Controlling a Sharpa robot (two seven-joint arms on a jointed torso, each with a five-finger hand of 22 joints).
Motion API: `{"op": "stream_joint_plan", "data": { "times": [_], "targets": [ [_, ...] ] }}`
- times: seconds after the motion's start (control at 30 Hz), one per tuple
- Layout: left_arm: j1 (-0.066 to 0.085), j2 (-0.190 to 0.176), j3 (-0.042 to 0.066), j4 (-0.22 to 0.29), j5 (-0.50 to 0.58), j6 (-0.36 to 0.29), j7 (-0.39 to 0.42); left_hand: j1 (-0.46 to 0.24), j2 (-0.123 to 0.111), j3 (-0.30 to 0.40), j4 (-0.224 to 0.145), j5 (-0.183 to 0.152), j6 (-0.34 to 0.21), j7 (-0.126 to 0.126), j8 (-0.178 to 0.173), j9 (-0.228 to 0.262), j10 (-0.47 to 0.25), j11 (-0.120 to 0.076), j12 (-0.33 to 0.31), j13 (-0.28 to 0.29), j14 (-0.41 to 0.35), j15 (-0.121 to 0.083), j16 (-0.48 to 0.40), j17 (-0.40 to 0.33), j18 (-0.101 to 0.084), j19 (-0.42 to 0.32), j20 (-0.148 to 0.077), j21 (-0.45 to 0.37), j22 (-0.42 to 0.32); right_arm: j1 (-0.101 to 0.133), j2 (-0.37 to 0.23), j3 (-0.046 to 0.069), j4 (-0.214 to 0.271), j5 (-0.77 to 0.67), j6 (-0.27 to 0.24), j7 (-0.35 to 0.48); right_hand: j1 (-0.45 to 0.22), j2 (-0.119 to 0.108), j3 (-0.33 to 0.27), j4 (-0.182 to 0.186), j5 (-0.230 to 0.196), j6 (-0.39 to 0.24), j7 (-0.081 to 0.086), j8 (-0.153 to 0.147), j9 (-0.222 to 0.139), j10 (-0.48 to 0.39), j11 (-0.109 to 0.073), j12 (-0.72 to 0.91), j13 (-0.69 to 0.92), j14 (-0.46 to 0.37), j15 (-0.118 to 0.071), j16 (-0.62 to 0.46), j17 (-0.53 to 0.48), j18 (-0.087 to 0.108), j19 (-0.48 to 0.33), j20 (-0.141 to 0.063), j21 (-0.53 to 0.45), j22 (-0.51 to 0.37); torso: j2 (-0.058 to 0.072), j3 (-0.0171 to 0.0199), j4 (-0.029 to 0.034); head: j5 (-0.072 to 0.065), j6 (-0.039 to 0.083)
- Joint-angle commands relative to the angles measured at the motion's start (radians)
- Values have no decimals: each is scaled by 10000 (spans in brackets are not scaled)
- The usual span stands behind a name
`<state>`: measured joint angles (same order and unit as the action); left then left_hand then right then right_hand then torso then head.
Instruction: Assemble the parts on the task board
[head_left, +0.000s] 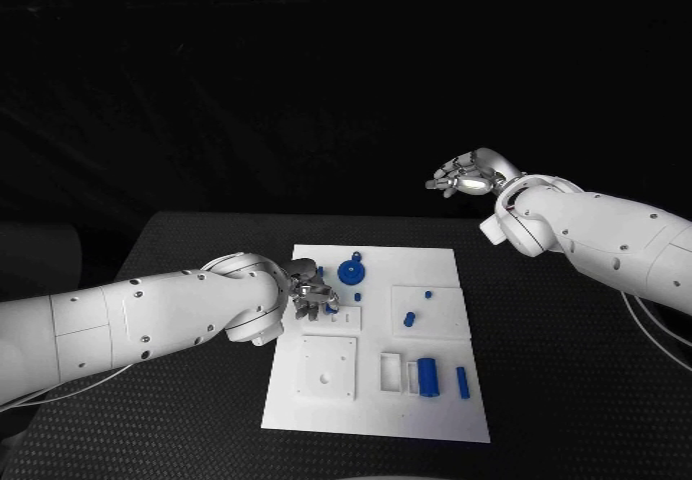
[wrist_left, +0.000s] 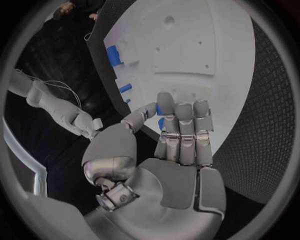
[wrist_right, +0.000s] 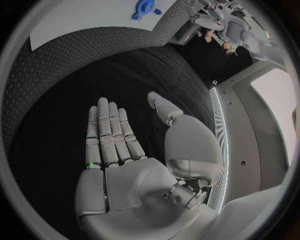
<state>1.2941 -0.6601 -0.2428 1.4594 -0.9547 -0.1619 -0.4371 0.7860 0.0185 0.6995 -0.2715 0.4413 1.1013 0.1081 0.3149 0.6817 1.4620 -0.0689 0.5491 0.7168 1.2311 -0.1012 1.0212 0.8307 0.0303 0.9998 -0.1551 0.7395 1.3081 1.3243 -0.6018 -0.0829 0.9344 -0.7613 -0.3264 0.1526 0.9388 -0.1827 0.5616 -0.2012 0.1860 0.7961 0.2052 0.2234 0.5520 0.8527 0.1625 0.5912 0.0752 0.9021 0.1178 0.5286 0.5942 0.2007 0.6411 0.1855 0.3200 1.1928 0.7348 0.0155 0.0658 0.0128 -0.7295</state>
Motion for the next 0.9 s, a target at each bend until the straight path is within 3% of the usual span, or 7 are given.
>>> {"op": "stream_joint_plan", "data": {
  "times": [0.03, 0.2, 0.4, 0.9],
  "targets": [
    [-38, 75, 6, -73, -359, 298, -53, -100, 43, 31, -57, 86, 1022, -862, 114, 131, -18, -141, 135, 60, 81, -7, 127, 29, 113, 117, -391, 95, 164, 3, -8, 7, 37, -4, 145, 49, 31, 106, -50, -5, 75, 16, 43, 50, -20, 75, -18, -74, -19, 51, -8, -46, 14, -32, -1, 90, -55, 18, 2, -8, 3, 4, -12],
    [-50, 141, 6, -151, -573, 408, -95, -314, 247, 21, -59, -23, 1098, -906, 201, 194, -21, -183, 384, 159, 104, -35, 342, 71, 116, 157, -411, 184, 213, 3, -15, 7, 73, -6, 159, 47, 30, 114, -60, 0, 186, 15, 44, 59, -39, 93, -17, -101, -41, 59, -2, -67, 26, -29, 0, 96, -82, 42, 1, -5, 15, -8, -55],
    [-81, 198, 8, -248, -805, 695, -116, -453, 329, 50, -75, -30, 1159, -943, 290, 255, -30, -218, 614, 240, 120, -56, 524, 92, 126, 194, -434, 294, 225, 3, -13, 7, 84, -7, 168, 46, 34, 122, -66, 0, 283, 14, 44, 67, -54, 108, -17, -121, -53, 64, 2, -83, 37, -26, 3, 100, -103, 62, 1, -4, 9, -3, -37],
    [-181, 327, 10, -368, -1500, 887, -133, -543, 370, 86, -41, -136, 1176, -969, 359, 305, -65, -247, 783, 278, 131, -103, 638, 76, 140, 233, -463, 382, 219, 1, -18, 7, 111, -7, 177, 54, 24, 126, -78, 6, 349, 11, 46, 73, -69, 117, -16, -140, -61, 62, 7, -101, 45, -25, 2, 106, -125, 81, -2, -2, 9, -4, -57]
  ]
}}
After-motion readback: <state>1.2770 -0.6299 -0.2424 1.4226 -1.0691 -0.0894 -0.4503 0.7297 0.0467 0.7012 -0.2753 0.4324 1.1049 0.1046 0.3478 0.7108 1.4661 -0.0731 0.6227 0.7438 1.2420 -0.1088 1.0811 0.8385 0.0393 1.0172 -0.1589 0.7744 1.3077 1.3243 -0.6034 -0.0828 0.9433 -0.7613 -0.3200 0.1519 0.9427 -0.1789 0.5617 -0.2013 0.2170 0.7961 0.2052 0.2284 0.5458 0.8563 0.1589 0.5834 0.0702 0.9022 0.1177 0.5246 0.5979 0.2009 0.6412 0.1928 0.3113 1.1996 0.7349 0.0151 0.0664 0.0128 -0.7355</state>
